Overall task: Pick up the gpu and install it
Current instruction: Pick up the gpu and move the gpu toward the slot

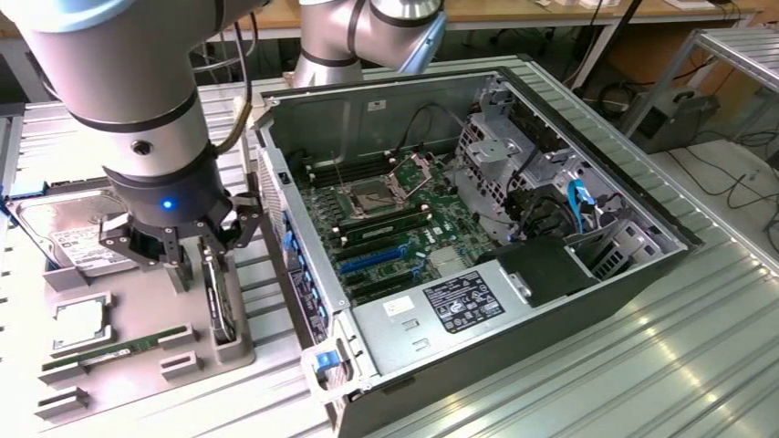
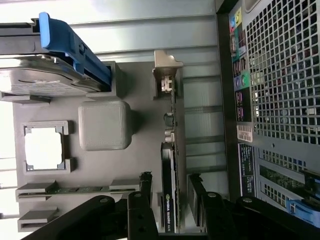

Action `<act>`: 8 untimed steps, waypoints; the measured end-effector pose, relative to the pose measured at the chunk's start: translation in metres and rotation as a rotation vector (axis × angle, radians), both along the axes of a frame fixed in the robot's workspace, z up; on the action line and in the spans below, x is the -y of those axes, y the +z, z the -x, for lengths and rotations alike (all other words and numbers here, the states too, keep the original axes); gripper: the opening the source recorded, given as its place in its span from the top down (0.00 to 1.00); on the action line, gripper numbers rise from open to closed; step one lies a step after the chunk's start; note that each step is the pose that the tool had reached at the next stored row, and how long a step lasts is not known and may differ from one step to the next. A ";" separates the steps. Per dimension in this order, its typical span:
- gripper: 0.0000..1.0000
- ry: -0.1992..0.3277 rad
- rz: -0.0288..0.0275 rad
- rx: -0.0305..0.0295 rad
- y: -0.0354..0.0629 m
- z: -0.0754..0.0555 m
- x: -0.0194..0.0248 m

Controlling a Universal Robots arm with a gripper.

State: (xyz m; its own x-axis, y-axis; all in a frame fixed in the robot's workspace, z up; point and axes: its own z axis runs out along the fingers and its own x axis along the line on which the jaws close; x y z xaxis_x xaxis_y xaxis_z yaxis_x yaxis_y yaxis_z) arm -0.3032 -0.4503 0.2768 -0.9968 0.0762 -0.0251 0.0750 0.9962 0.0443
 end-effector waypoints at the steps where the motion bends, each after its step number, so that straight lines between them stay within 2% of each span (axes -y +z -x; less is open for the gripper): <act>1: 0.58 0.000 0.0000 -0.0001 -0.0020 0.000 0.0002; 8: 0.58 -0.001 -0.0003 0.0001 -0.0146 -0.001 0.0004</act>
State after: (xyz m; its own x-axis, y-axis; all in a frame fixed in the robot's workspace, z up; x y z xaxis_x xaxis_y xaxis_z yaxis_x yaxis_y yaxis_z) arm -0.3026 -0.4507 0.2622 -0.9967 0.0768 -0.0251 0.0756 0.9961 0.0446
